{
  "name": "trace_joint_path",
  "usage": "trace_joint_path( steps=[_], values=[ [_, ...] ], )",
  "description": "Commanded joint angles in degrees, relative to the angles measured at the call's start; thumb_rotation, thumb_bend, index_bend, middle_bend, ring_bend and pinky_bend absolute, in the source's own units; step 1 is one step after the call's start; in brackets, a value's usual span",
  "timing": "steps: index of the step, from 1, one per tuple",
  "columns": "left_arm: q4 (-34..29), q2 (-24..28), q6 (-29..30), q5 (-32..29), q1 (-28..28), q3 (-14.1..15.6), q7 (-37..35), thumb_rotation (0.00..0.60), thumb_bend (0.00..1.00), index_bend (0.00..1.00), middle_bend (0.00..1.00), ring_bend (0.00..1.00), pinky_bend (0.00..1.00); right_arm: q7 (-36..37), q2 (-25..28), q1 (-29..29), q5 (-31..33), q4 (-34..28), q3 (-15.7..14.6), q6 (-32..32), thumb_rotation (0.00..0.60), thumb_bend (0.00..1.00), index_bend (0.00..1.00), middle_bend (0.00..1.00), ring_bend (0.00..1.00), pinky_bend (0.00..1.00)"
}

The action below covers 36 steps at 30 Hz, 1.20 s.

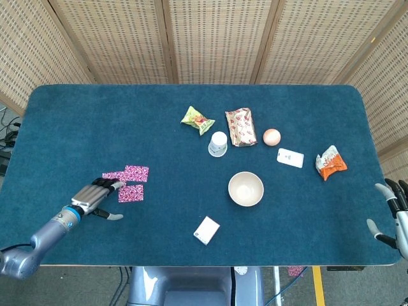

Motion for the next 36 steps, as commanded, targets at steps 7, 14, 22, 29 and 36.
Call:
trace_joint_path(
  steps=[7,14,22,29,36],
  values=[
    [-0.8,1.8,1.0,-0.1,1.5,0.3,-0.7,0.211,0.01,0.05,0.00,0.00,0.00,0.1,0.0,0.1,0.2,0.0,0.0,-0.1,0.600,0.34,0.16,0.12,0.00,0.00],
    [-1.1,1.3,1.3,1.3,1.5,-0.7,-1.9,0.210,0.01,0.05,0.00,0.00,0.00,0.2,-0.5,0.2,0.3,0.5,0.0,-0.2,0.600,0.34,0.16,0.12,0.00,0.00],
    [0.5,-1.2,0.1,2.0,0.6,-1.7,-2.5,0.210,0.01,0.05,0.00,0.00,0.00,0.4,-0.3,-0.4,0.2,0.6,-0.3,0.6,0.600,0.34,0.16,0.12,0.00,0.00],
    [2.1,-2.5,-0.8,1.7,0.2,-1.9,-2.7,0.210,0.01,0.05,0.00,0.00,0.00,1.0,-0.1,-0.6,0.4,0.7,-0.3,0.7,0.600,0.34,0.16,0.12,0.00,0.00],
    [1.7,-1.3,-0.8,1.5,0.8,-1.3,-2.3,0.209,0.01,0.05,0.00,0.00,0.00,1.2,-0.3,-0.5,0.4,0.7,-0.3,0.5,0.600,0.34,0.16,0.12,0.00,0.00]
  ],
)
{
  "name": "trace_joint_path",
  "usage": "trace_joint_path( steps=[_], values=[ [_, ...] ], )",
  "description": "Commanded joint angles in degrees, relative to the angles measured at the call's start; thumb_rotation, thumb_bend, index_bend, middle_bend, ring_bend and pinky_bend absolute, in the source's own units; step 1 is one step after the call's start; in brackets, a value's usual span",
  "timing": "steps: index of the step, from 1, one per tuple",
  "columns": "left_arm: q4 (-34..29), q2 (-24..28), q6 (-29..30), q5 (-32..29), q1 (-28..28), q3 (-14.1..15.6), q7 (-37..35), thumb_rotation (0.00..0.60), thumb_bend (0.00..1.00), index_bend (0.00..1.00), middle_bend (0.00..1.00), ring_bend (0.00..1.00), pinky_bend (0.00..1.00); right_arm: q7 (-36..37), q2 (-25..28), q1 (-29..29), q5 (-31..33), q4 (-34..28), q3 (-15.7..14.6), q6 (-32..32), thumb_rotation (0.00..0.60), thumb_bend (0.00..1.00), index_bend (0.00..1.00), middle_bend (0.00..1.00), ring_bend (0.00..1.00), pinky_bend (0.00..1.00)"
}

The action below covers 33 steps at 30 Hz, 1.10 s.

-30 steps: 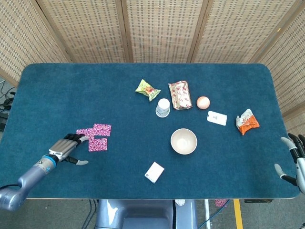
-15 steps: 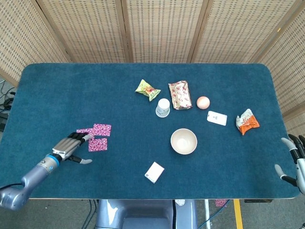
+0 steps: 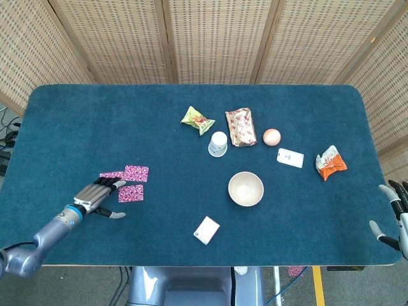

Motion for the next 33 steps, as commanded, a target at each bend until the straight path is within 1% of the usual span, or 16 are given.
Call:
trace_joint_path(
  steps=[1,4,9,13,17,20,21,22,24,26,30,33],
  values=[
    [-0.4,0.7,0.2,-0.1,0.4,0.4,0.2,0.209,0.01,0.05,0.00,0.00,0.00,0.0,-0.2,0.0,-0.1,0.1,0.0,0.0,0.600,0.34,0.16,0.12,0.00,0.00],
    [-1.3,1.9,0.8,0.0,1.1,0.8,0.1,0.210,0.01,0.05,0.00,0.00,0.00,0.1,-0.1,0.1,0.0,0.1,0.1,0.0,0.600,0.34,0.16,0.12,0.00,0.00],
    [-2.5,3.6,4.4,0.8,2.6,0.0,-0.6,0.213,0.01,0.05,0.00,0.00,0.00,0.0,-0.1,0.1,-0.1,0.0,0.0,0.0,0.600,0.34,0.16,0.12,0.00,0.00],
    [-3.1,4.6,7.0,1.0,2.8,-0.6,2.3,0.229,0.02,0.05,0.00,0.00,0.00,-0.2,0.0,0.0,-0.2,-0.2,0.0,0.2,0.600,0.34,0.16,0.12,0.00,0.00],
    [-3.9,5.1,9.8,0.5,2.5,-1.6,7.1,0.305,0.04,0.06,0.00,0.00,0.00,-0.3,0.0,0.1,-0.2,-0.2,0.1,0.2,0.600,0.34,0.16,0.12,0.00,0.00],
    [-3.8,4.8,11.7,-0.2,1.6,-2.7,12.1,0.380,0.07,0.09,0.01,0.00,0.00,-0.3,-0.1,0.1,-0.2,-0.2,0.0,0.1,0.600,0.34,0.16,0.12,0.00,0.00],
    [-3.4,4.4,12.1,-0.5,1.2,-3.1,14.0,0.407,0.08,0.12,0.02,0.00,0.00,-0.3,-0.1,0.1,-0.3,-0.2,0.0,0.1,0.600,0.34,0.16,0.12,0.00,0.00],
    [-3.1,4.1,12.4,-0.9,0.8,-3.4,15.4,0.423,0.09,0.13,0.04,0.00,0.00,-0.3,0.0,0.0,-0.3,-0.2,0.0,0.3,0.600,0.34,0.16,0.12,0.00,0.00],
    [-2.5,3.4,12.8,-1.6,0.2,-3.9,17.7,0.456,0.13,0.17,0.09,0.02,0.00,-0.2,0.1,0.0,-0.4,-0.4,0.0,0.4,0.600,0.34,0.16,0.12,0.00,0.00],
    [-1.9,2.7,12.8,-2.4,-0.5,-4.4,19.7,0.462,0.16,0.20,0.11,0.03,0.00,-0.2,0.1,-0.1,-0.3,-0.4,0.0,0.4,0.600,0.34,0.16,0.12,0.00,0.00],
    [-0.1,0.9,11.1,-4.9,-2.5,-5.4,23.2,0.463,0.21,0.23,0.12,0.03,0.00,-0.1,0.1,-0.1,-0.2,-0.3,0.1,0.5,0.600,0.34,0.16,0.12,0.00,0.00],
    [1.0,-0.1,10.6,-5.9,-3.4,-5.6,24.9,0.463,0.24,0.23,0.12,0.04,0.00,0.1,0.1,-0.2,-0.2,-0.2,0.0,0.5,0.600,0.34,0.16,0.12,0.00,0.00]
  ],
)
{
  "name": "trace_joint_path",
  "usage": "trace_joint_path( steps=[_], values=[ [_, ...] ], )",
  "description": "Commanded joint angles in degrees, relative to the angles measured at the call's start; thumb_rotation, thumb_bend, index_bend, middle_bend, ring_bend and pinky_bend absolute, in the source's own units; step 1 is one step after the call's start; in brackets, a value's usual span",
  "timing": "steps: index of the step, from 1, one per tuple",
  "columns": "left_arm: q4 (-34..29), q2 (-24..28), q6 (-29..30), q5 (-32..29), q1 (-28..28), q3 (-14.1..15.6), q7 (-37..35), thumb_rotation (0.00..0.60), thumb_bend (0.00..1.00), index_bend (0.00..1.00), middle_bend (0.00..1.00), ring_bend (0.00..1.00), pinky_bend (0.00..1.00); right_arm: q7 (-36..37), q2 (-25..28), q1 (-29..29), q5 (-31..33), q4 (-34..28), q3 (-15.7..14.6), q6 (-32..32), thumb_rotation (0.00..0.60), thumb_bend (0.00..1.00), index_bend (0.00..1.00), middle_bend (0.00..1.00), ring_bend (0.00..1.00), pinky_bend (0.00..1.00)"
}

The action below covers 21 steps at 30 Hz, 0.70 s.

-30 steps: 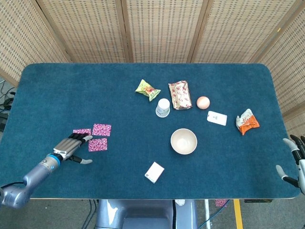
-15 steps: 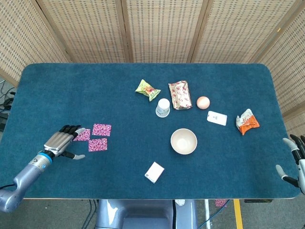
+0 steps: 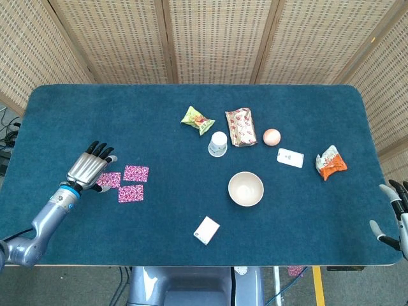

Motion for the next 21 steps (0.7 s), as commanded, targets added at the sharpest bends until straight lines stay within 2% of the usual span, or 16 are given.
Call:
trace_joint_path(
  steps=[1,8,17,21],
  values=[
    [1.7,-1.6,-0.8,-1.5,-1.3,-0.5,2.2,0.463,0.24,0.23,0.12,0.04,0.00,0.1,-0.1,-0.1,0.0,0.1,-0.1,0.1,0.600,0.34,0.16,0.12,0.00,0.00],
    [5.9,-6.2,-2.9,-5.6,-3.6,-1.6,4.0,0.473,0.25,0.26,0.12,0.04,0.01,0.5,-0.2,0.0,0.1,0.5,0.0,0.0,0.600,0.34,0.16,0.12,0.00,0.00],
    [10.4,-11.1,-4.8,-8.5,-4.9,-2.5,2.4,0.475,0.24,0.28,0.01,0.00,0.00,0.6,0.0,-0.1,0.3,0.5,0.0,-0.1,0.600,0.34,0.16,0.12,0.00,0.00],
    [11.7,-12.6,-4.6,-8.8,-5.1,-2.6,2.1,0.474,0.22,0.28,0.00,0.00,0.00,0.8,0.0,-0.2,0.4,0.7,0.1,0.0,0.600,0.34,0.16,0.12,0.00,0.00]
  ],
)
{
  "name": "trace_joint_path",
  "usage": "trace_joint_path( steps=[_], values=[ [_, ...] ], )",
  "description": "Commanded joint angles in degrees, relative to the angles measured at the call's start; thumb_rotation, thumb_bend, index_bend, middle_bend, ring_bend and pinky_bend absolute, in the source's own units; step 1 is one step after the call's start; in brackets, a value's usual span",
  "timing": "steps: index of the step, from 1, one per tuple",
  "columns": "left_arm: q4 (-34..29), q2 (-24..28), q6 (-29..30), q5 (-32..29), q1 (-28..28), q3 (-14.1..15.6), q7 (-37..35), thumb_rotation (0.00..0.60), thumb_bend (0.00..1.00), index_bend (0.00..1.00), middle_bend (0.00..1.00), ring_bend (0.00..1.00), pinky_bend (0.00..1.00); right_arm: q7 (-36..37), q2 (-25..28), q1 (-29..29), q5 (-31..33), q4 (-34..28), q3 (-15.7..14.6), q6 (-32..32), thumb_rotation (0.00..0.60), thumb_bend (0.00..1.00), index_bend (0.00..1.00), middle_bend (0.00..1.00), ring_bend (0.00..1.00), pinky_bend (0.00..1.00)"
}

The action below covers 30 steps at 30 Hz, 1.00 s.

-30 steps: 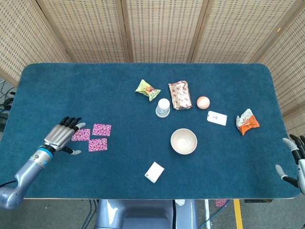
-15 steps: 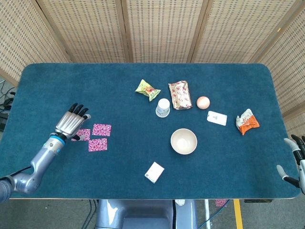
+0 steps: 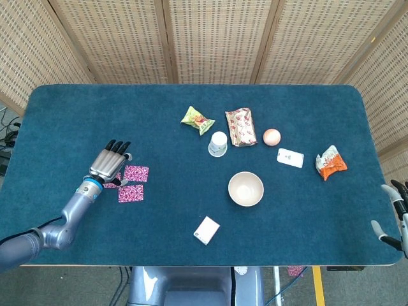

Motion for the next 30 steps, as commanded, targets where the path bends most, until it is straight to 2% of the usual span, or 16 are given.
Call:
trace_joint_path(
  steps=[1,19,30],
  values=[
    [0.9,-1.0,0.3,-0.1,-0.2,-0.1,-0.3,0.474,0.22,0.28,0.00,0.00,0.00,0.1,0.0,0.0,0.1,0.2,0.0,0.0,0.600,0.34,0.16,0.12,0.00,0.00],
    [5.7,-6.6,1.0,-0.5,-0.4,0.0,-0.5,0.476,0.22,0.31,0.00,0.00,0.00,0.6,0.0,-0.6,0.3,0.6,-0.1,0.5,0.600,0.34,0.16,0.12,0.00,0.00],
    [7.5,-8.1,1.7,0.1,-0.2,-0.3,-1.0,0.486,0.22,0.33,0.00,0.00,0.00,0.9,0.1,-0.9,0.5,0.8,-0.1,0.6,0.600,0.34,0.16,0.12,0.00,0.00]
  ],
)
